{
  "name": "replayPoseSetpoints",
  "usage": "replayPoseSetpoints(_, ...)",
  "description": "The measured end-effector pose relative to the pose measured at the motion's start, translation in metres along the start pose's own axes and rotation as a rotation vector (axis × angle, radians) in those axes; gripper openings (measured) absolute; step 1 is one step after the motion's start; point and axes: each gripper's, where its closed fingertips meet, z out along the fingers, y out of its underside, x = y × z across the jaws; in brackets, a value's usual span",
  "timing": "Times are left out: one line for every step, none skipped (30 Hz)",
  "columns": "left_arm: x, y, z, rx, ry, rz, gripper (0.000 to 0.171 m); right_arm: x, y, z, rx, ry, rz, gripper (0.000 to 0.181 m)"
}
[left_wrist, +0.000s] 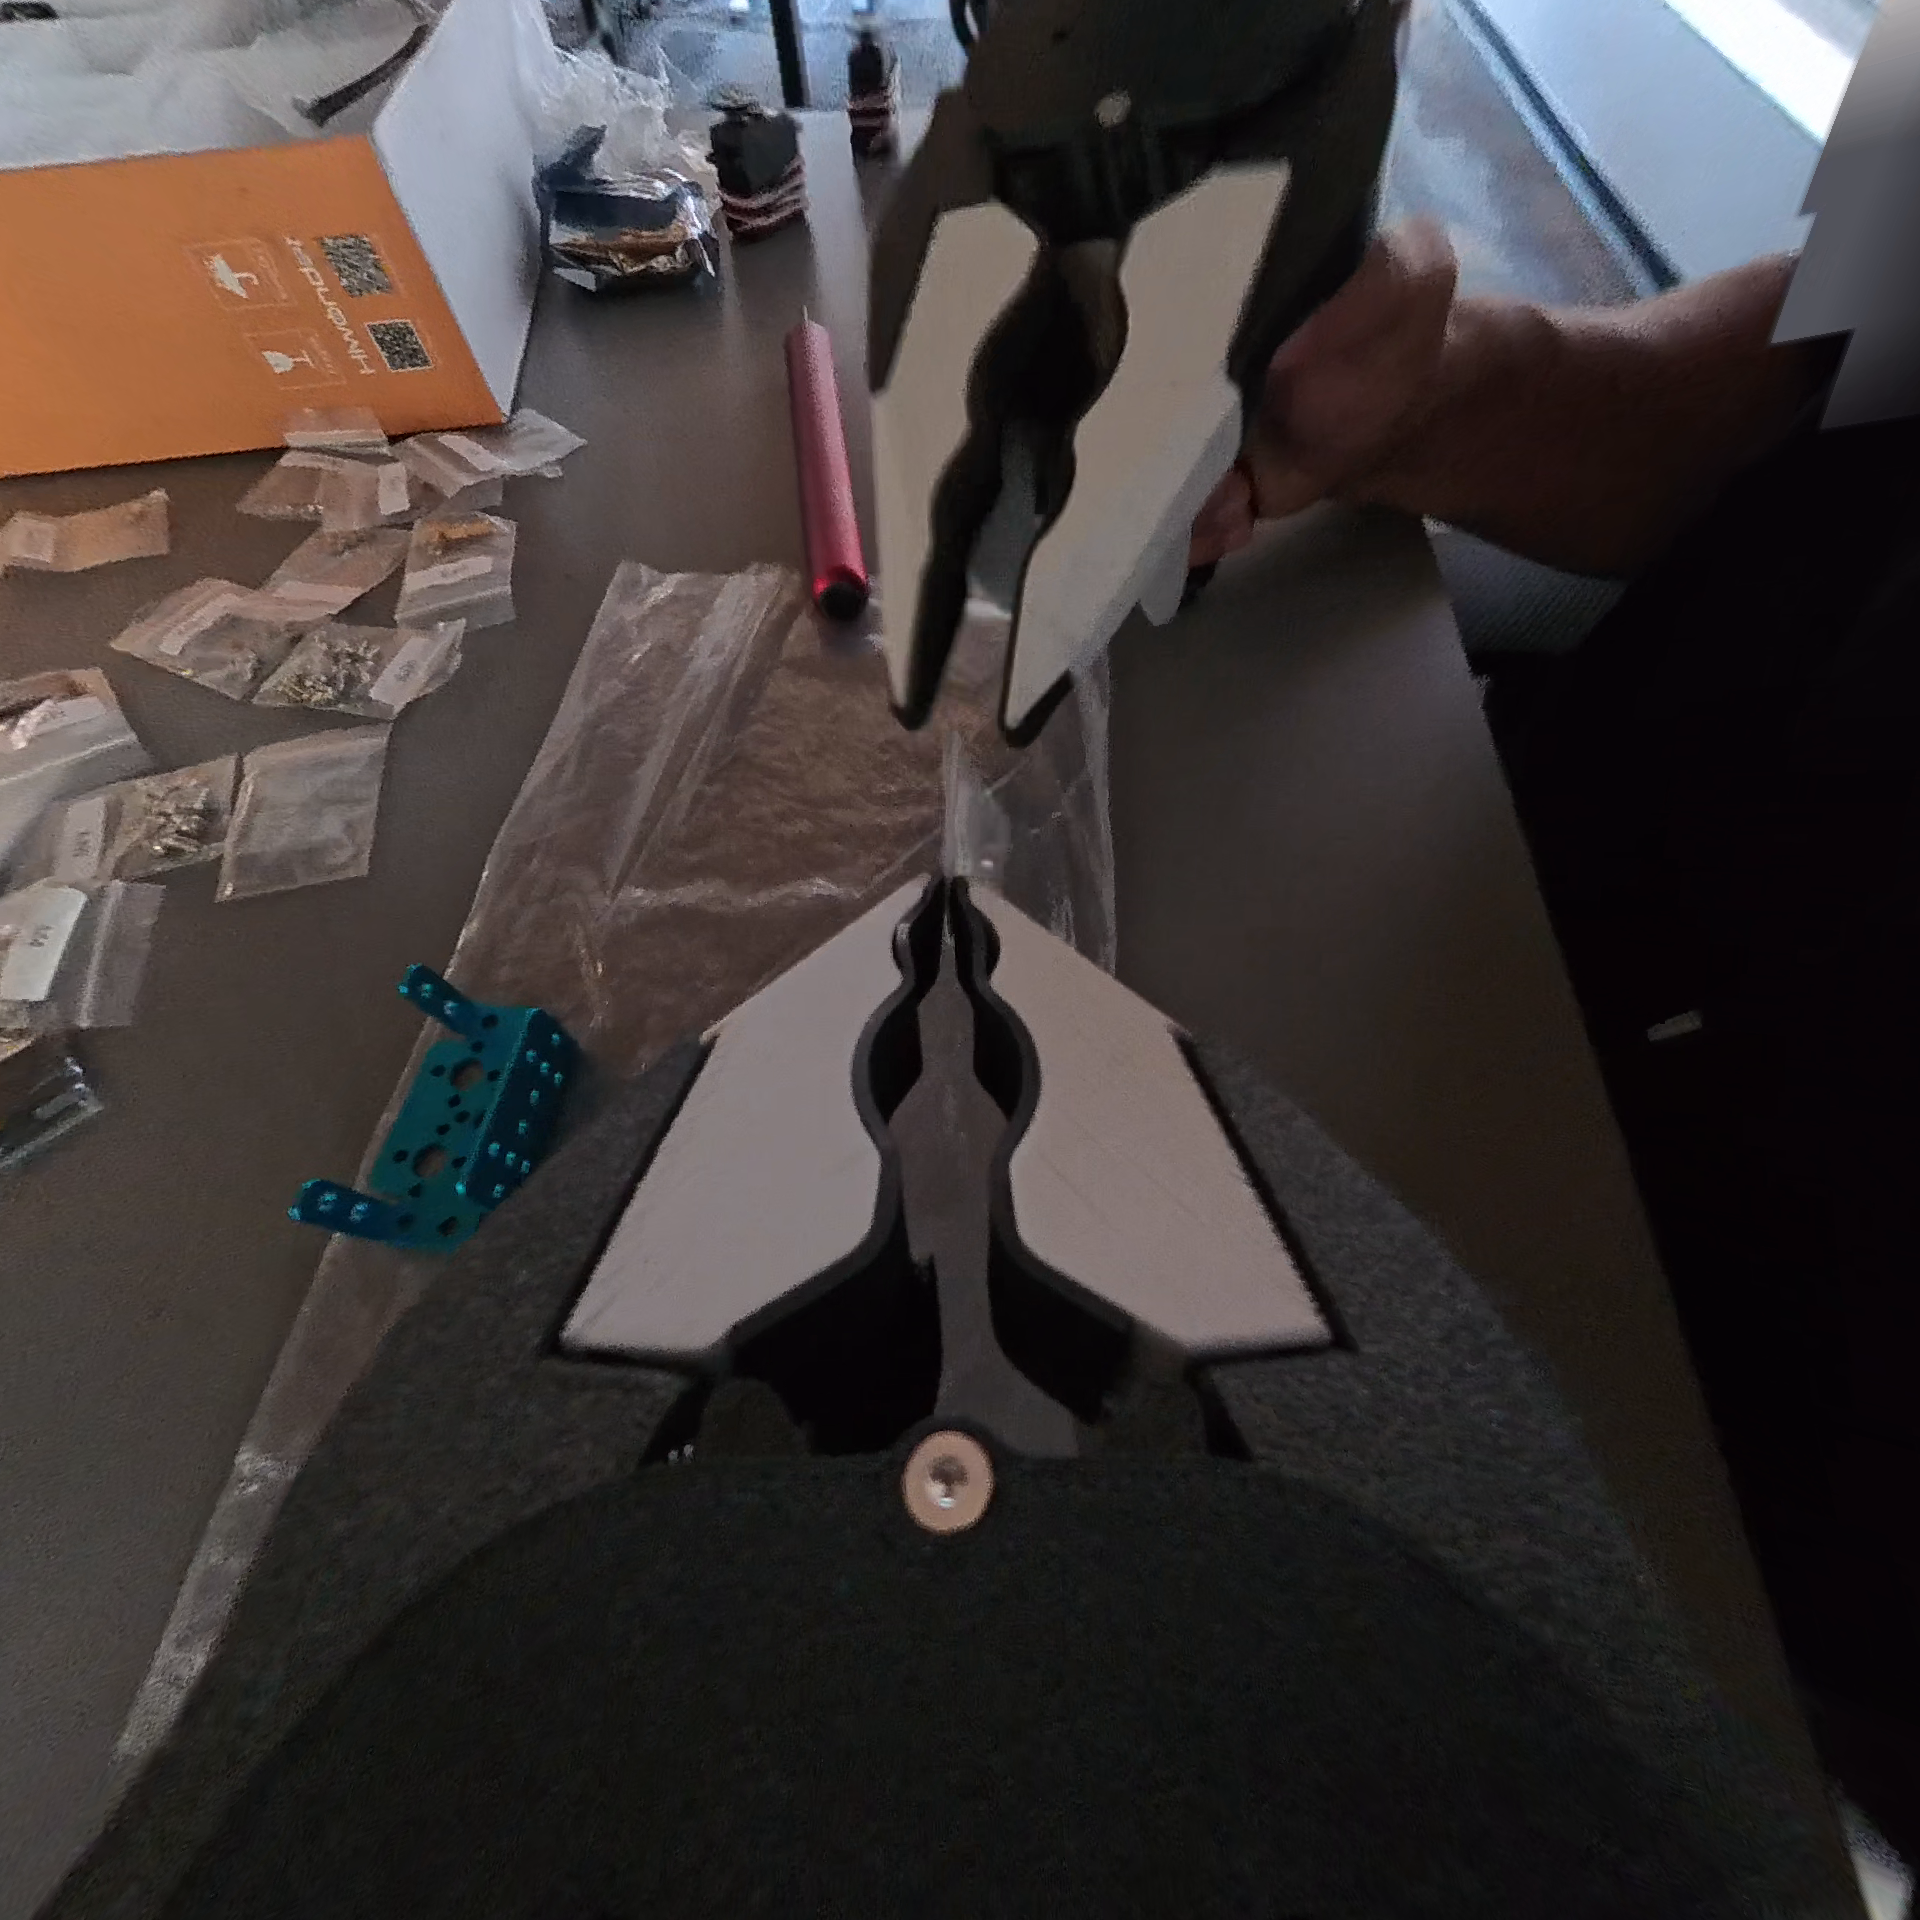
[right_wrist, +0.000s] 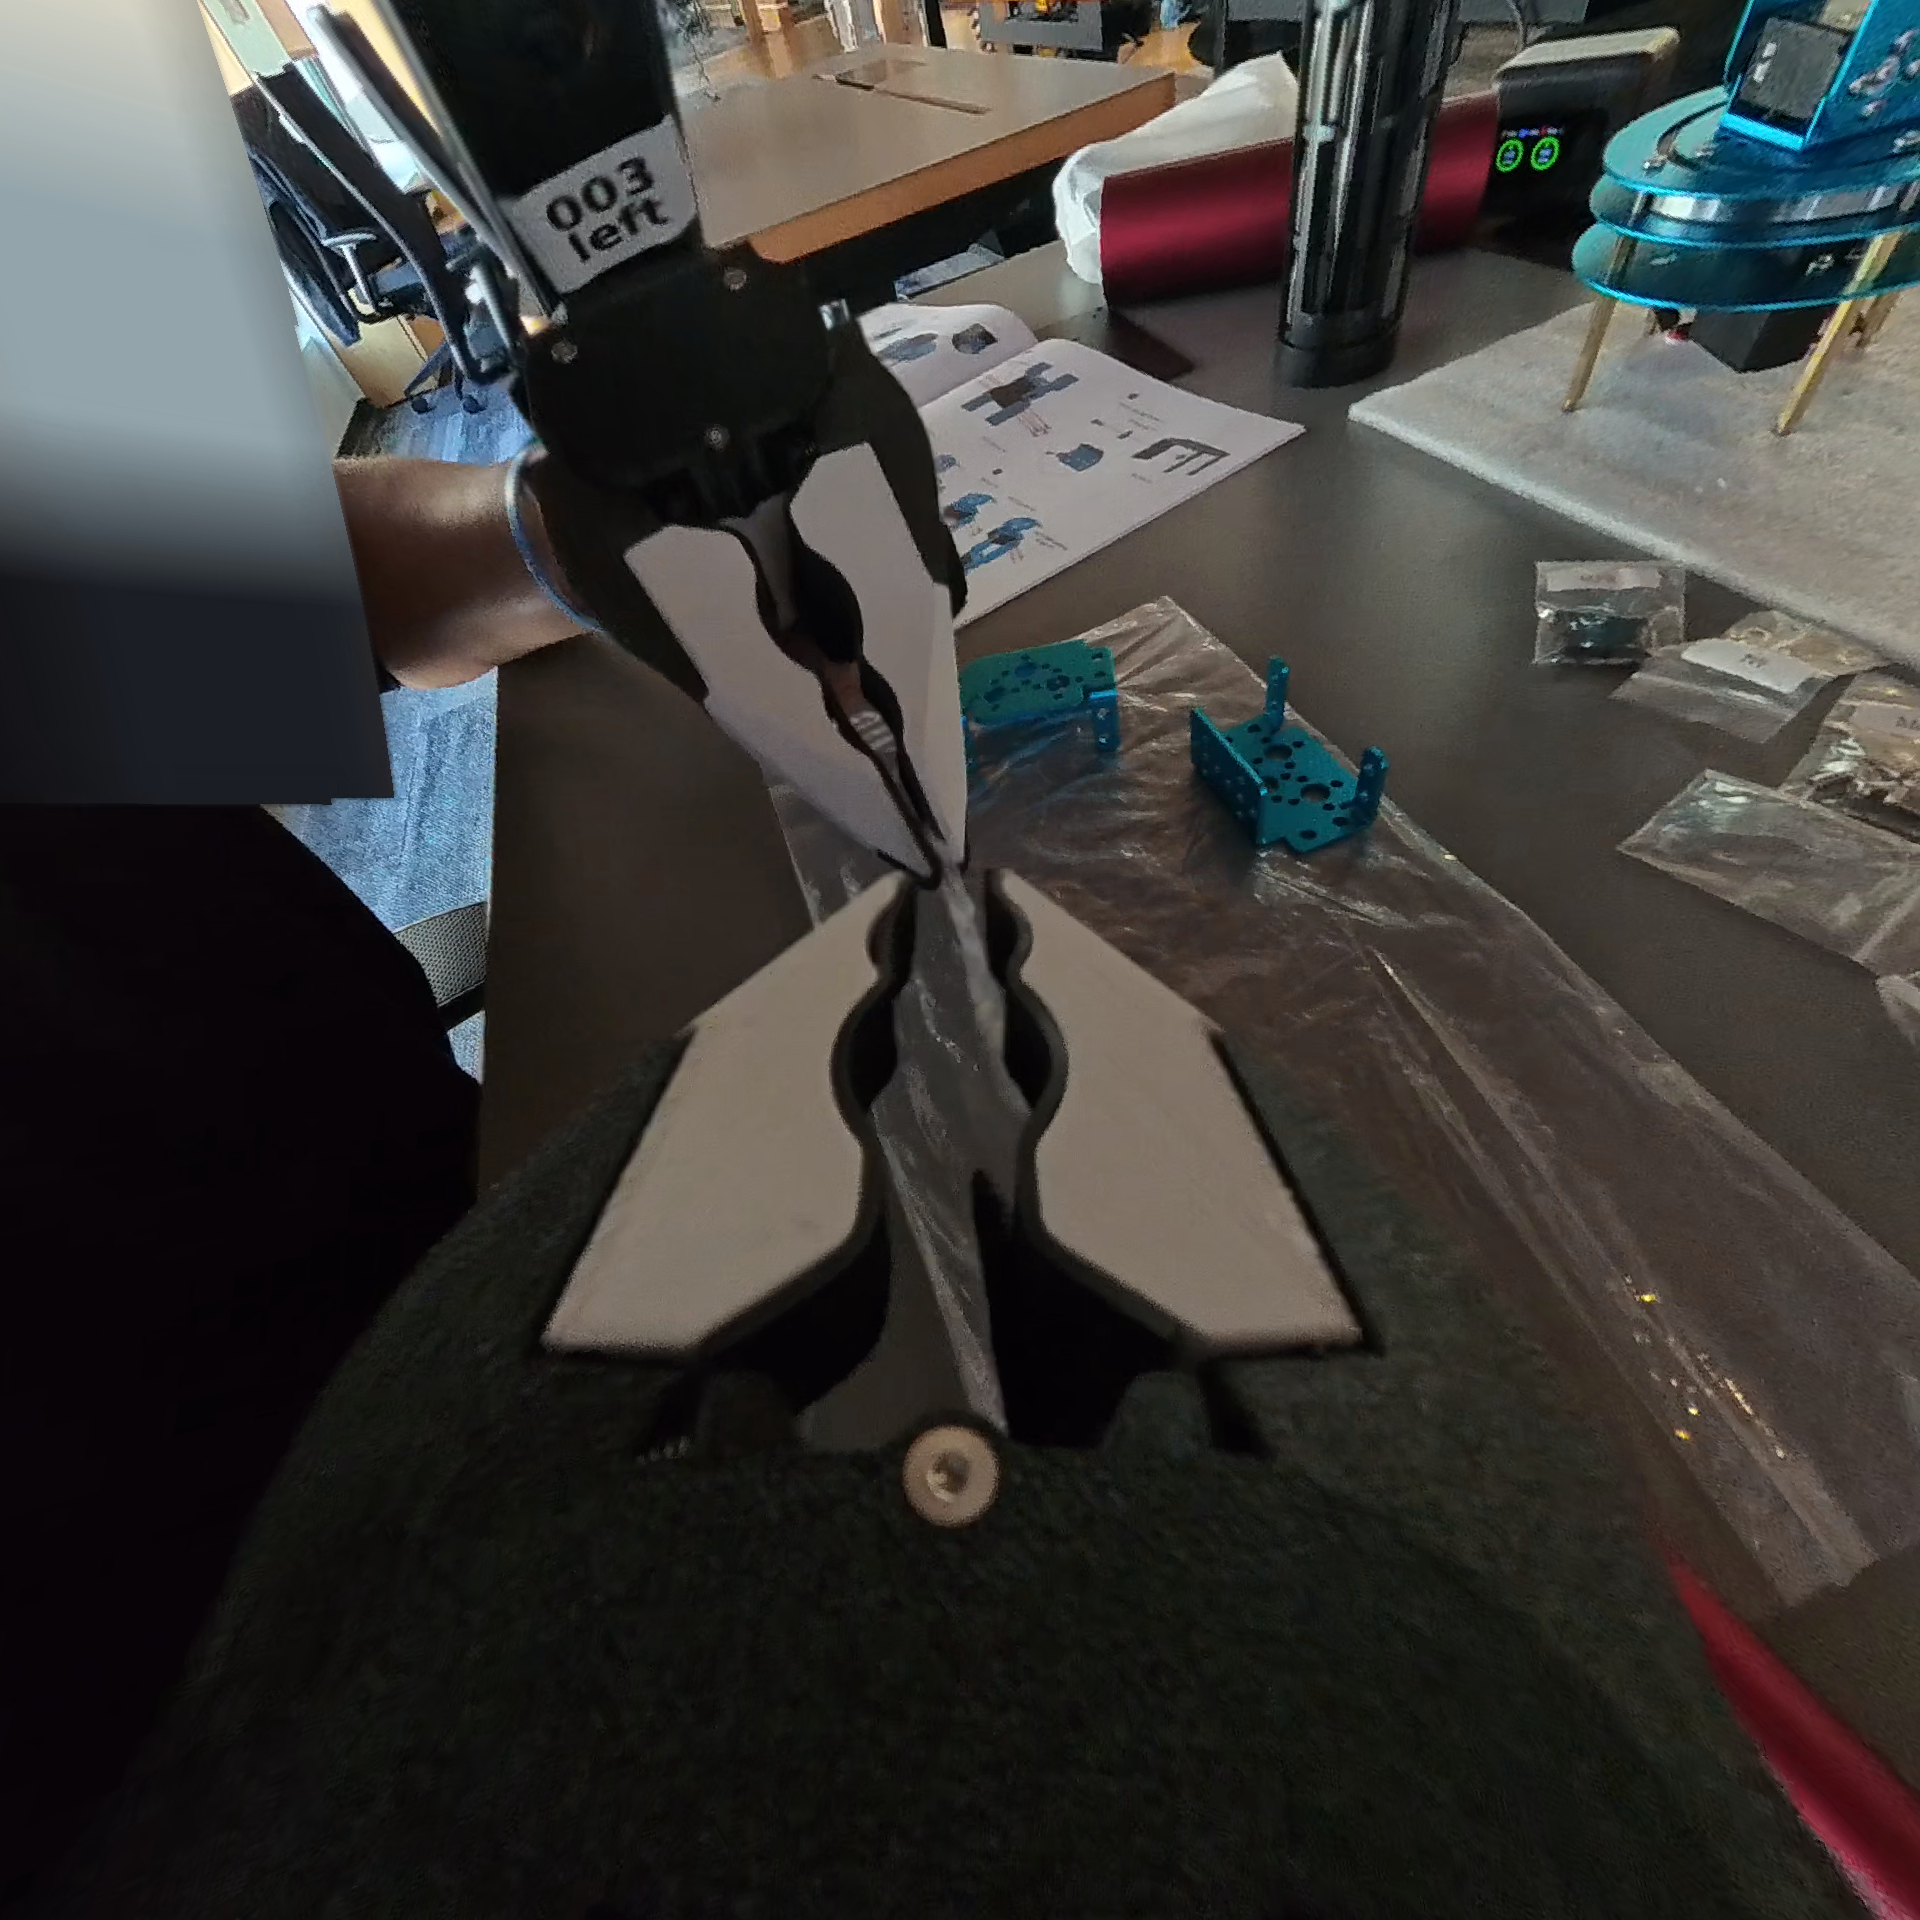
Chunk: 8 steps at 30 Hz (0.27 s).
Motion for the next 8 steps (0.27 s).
replayPoseSetpoints(0.002, 0.003, 0.0, -0.017, -0.004, 0.028, 0.001, -0.001, -0.002, 0.001, 0.008, -0.003, -0.002, 0.018)
replayPoseSetpoints(0.003, 0.005, 0.0, -0.03, -0.013, 0.052, 0.001, -0.003, -0.004, 0.001, 0.016, -0.011, -0.005, 0.018)
replayPoseSetpoints(0.004, 0.005, 0.001, -0.037, -0.02, 0.072, 0.001, -0.005, -0.005, 0.002, 0.02, -0.017, -0.009, 0.018)
replayPoseSetpoints(0.006, 0.005, 0.001, -0.041, -0.019, 0.087, 0.001, -0.005, -0.005, 0.003, 0.018, -0.016, -0.014, 0.018)
replayPoseSetpoints(0.009, 0.005, 0.001, -0.042, -0.017, 0.101, 0.001, -0.004, -0.003, 0.004, 0.008, -0.01, -0.018, 0.018)
replayPoseSetpoints(0.01, 0.005, 0.001, -0.043, -0.02, 0.112, 0.001, -0.005, 0.0, 0.006, -0.01, -0.014, -0.019, 0.018)
replayPoseSetpoints(0.011, 0.005, 0.002, -0.047, -0.024, 0.12, 0.001, -0.005, 0.003, 0.009, -0.028, -0.018, -0.018, 0.018)
replayPoseSetpoints(0.011, 0.006, 0.002, -0.05, -0.028, 0.126, 0.001, -0.005, 0.006, 0.01, -0.041, -0.014, -0.019, 0.018)
